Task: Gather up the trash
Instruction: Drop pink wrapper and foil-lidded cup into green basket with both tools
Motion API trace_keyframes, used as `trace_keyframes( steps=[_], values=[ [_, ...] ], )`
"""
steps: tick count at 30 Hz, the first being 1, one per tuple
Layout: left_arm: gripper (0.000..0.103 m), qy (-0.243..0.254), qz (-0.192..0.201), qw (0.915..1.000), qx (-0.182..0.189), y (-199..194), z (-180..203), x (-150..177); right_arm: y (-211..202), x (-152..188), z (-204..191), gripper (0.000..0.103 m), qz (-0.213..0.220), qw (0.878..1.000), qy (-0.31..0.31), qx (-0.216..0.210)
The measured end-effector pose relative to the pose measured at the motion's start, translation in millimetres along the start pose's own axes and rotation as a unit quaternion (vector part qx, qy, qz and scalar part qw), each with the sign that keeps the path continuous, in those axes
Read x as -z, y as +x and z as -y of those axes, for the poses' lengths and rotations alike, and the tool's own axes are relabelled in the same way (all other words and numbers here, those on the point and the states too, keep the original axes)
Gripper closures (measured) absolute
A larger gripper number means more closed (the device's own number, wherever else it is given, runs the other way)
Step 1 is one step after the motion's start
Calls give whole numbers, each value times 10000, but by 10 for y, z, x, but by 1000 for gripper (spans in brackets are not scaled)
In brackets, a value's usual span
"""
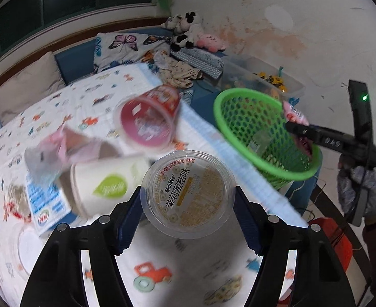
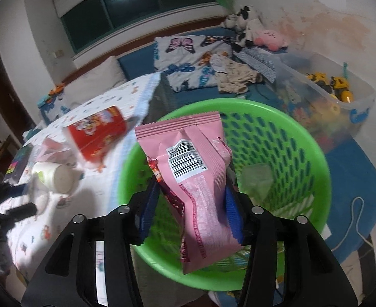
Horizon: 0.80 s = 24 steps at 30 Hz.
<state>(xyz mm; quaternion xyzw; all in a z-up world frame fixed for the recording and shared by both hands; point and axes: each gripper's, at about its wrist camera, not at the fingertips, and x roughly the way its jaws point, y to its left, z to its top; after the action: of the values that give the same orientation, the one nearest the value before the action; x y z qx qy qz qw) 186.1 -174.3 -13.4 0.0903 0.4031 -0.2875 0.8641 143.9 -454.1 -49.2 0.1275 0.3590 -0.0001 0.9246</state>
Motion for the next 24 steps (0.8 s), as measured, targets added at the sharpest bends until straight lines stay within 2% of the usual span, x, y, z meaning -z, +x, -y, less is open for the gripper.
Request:
trace_keyframes(
  steps=[12,15,24],
  values=[
    [37,340,24,9992,200,317,487,-588,110,-45,332,38,1,9997,181,144],
    [37,418,-17,9989,220,438,597,-683,75,-40,393,29,77,9996,220,139],
    [36,451,-278,9980,352,839,835,-885,-118,25,458,28,265,9991,238,221]
  ],
)
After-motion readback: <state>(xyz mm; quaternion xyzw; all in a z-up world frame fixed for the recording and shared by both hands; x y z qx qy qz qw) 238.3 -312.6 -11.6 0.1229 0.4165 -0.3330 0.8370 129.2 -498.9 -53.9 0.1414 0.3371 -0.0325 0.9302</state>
